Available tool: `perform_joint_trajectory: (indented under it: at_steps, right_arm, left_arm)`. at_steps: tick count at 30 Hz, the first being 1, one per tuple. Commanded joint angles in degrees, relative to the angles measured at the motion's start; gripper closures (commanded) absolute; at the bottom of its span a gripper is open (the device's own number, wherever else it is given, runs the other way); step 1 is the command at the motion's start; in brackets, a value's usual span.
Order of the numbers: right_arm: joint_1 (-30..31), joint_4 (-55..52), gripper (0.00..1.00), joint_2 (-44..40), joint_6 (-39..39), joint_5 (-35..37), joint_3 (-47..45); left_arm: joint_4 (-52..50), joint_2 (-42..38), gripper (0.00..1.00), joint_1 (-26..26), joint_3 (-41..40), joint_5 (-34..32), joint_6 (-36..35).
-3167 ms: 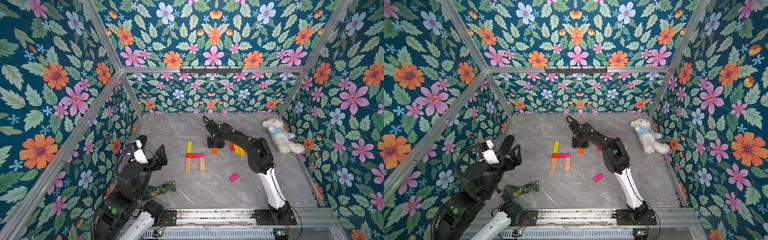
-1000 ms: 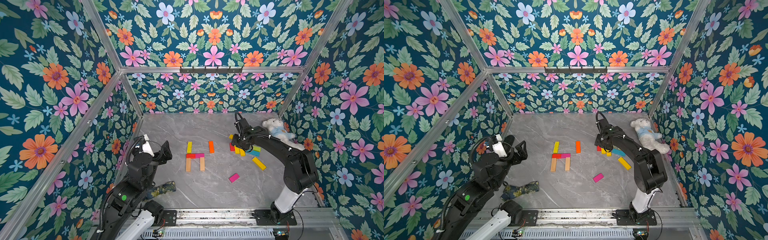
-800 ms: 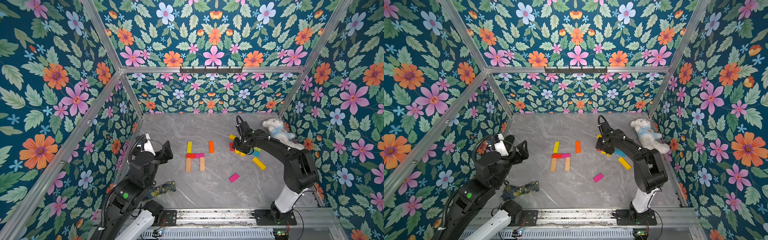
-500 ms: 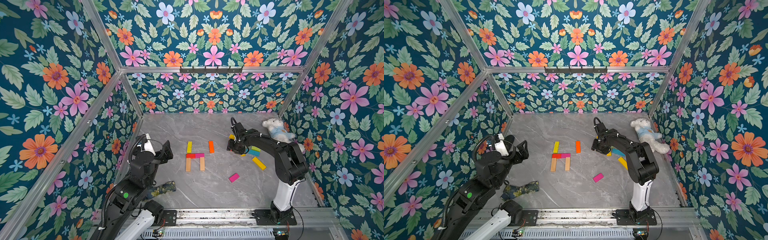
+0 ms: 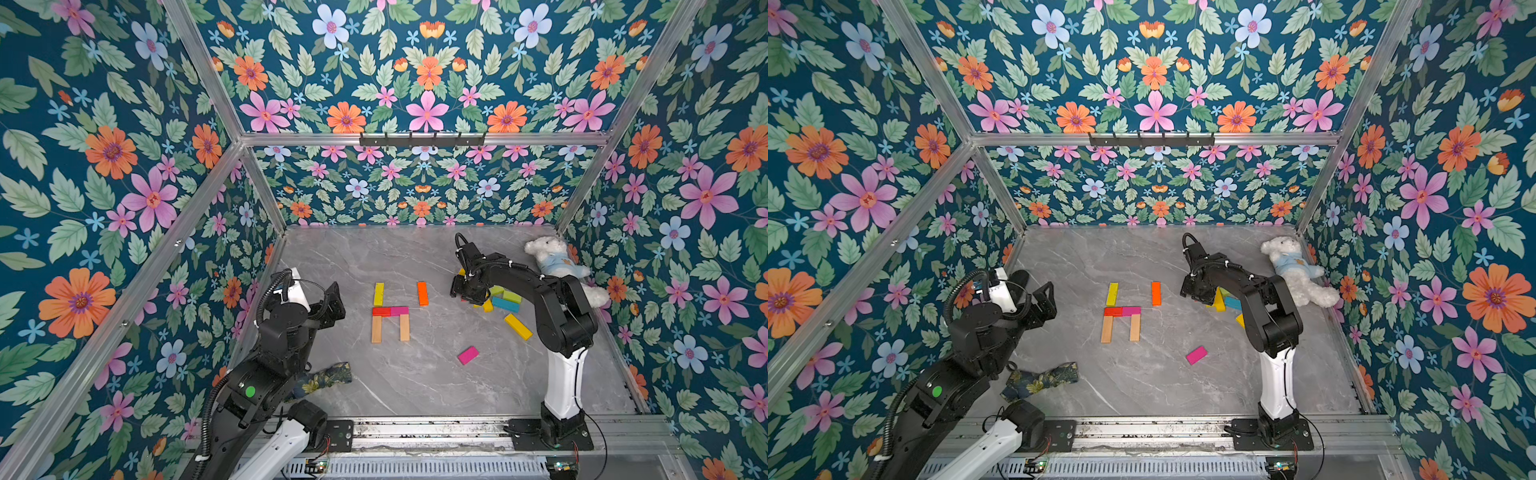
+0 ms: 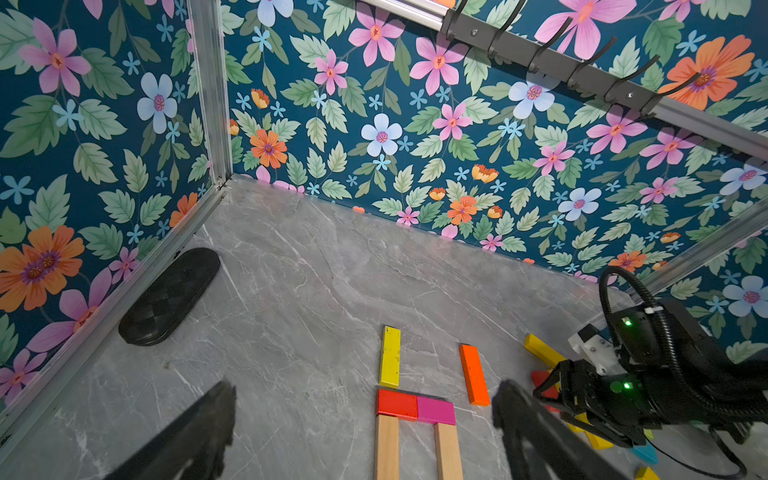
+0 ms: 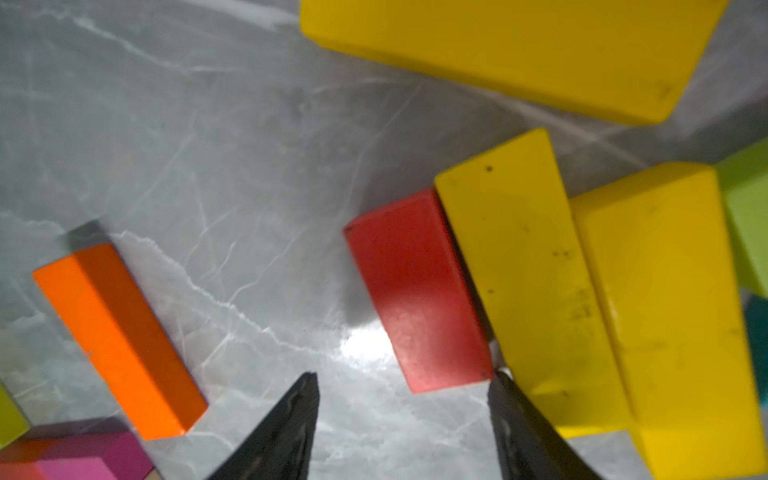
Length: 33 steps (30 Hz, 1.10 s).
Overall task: Assemble the letter h with building blocks
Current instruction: Move the building block to the center of the board.
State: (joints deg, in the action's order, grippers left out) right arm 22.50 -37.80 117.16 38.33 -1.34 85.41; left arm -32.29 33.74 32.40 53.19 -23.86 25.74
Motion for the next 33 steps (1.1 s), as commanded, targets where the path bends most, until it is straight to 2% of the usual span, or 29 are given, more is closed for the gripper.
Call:
perform_joint_trajectory:
  at_steps: [1, 4, 8, 11, 17, 20, 23, 28, 31, 33]
  right_arm:
    - [-0.08, -3.52, 0.32, 1.87, -2.26, 4.13, 3.09]
    - [0.58, -6.79, 0.33, 4.79, -5.24, 6.0, 6.76]
    - [2.85, -11.79, 0.39, 8.17, -9.65, 11.34, 12.38]
    - [3.78, -13.71, 0.42, 9.69, -11.57, 12.83, 14.5]
    - [5.14, -13.04, 0.68, 9.29, -12.61, 11.6, 12.72]
    - [7.31, -11.1, 0.76, 6.64, -13.71, 11.72, 9.96]
    - [9.87, -10.65, 0.79, 3.74, -11.73, 10.57, 7.86]
    - [13.62, -8.01, 0.77, -2.26, -2.78, 7.61, 1.91]
    - [14.88, -4.2, 0.42, -4.56, 4.27, 3.88, -1.64]
    - [15.47, -1.2, 0.37, -5.73, 7.16, 1.78, -3.48]
  left_arm:
    - [-0.01, -0.16, 0.0, 0.02, 0.07, -0.45, -0.16]
    - [-0.05, -0.25, 0.01, 0.03, -0.16, -0.57, -0.15]
    - [-0.05, -0.43, 0.01, 0.03, -0.28, -0.58, -0.07]
    - [-0.05, -0.6, 0.0, -0.02, -0.37, -0.83, -0.07]
    - [-0.05, -0.78, 0.0, 0.03, -0.54, -0.59, 0.02]
    - [0.12, -1.03, 0.0, 0.03, -0.54, -0.49, 0.02]
    - [0.21, -1.22, 0.0, 0.02, -0.55, -0.29, 0.04]
    - [0.04, -1.78, 0.01, 0.03, -0.63, 0.44, 0.1]
    - [0.13, -1.94, 0.01, 0.03, -0.78, 1.32, 0.45]
    - [0.21, -1.93, 0.0, 0.03, -0.81, 2.17, 0.59]
